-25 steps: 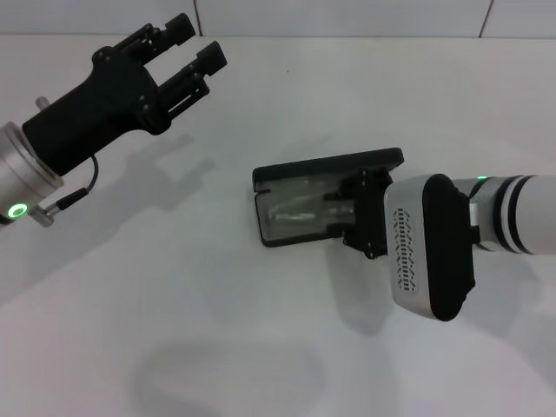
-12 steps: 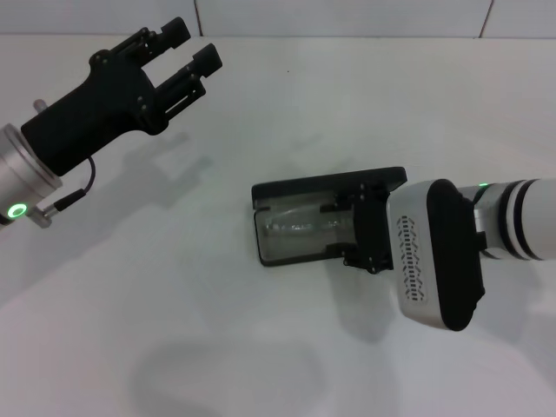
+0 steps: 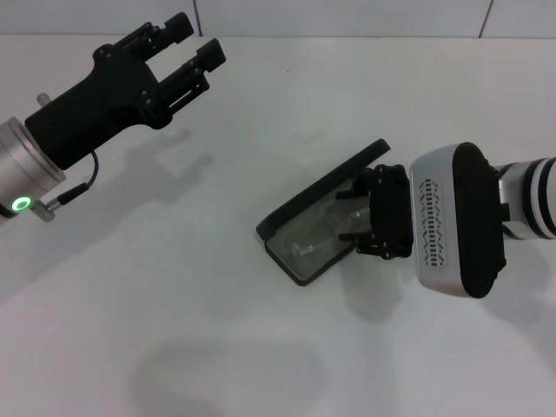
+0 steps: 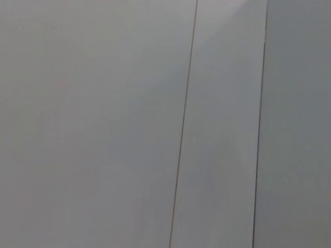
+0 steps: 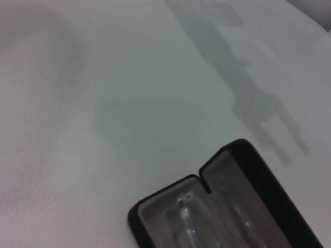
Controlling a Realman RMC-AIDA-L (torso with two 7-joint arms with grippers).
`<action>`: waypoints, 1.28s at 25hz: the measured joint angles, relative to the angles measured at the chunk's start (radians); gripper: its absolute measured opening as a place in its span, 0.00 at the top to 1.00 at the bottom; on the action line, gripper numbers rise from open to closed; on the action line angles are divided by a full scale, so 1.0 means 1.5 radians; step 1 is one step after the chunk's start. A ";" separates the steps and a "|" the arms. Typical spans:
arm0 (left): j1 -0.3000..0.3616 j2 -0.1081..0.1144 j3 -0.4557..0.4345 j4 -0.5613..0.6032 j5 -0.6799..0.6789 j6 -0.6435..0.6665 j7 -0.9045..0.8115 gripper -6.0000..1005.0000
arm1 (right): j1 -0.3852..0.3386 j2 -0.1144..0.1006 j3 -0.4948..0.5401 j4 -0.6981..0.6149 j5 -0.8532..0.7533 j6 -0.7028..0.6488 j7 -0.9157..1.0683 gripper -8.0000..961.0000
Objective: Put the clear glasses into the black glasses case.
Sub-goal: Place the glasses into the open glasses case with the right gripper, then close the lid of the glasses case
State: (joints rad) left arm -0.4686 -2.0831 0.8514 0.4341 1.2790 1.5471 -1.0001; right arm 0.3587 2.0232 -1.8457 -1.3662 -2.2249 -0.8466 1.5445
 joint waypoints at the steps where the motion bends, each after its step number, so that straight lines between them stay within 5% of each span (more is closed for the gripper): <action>1: -0.001 0.000 0.000 0.000 0.000 0.000 0.000 0.40 | 0.001 0.000 0.002 0.000 -0.001 -0.003 0.003 0.50; 20: -0.002 -0.001 -0.001 0.000 0.000 0.000 0.000 0.40 | -0.003 -0.002 0.011 -0.006 -0.003 -0.012 0.007 0.67; 27: -0.002 -0.001 0.000 0.000 0.000 0.000 0.000 0.40 | -0.006 -0.002 0.082 -0.022 0.043 -0.102 0.005 0.71; 32: -0.003 -0.001 0.000 -0.002 0.000 -0.001 0.000 0.40 | -0.008 -0.003 0.229 -0.011 0.181 -0.260 -0.051 0.71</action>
State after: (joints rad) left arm -0.4733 -2.0849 0.8514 0.4305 1.2792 1.5462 -1.0001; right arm 0.3464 2.0184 -1.5027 -1.3825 -1.9538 -1.2372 1.4673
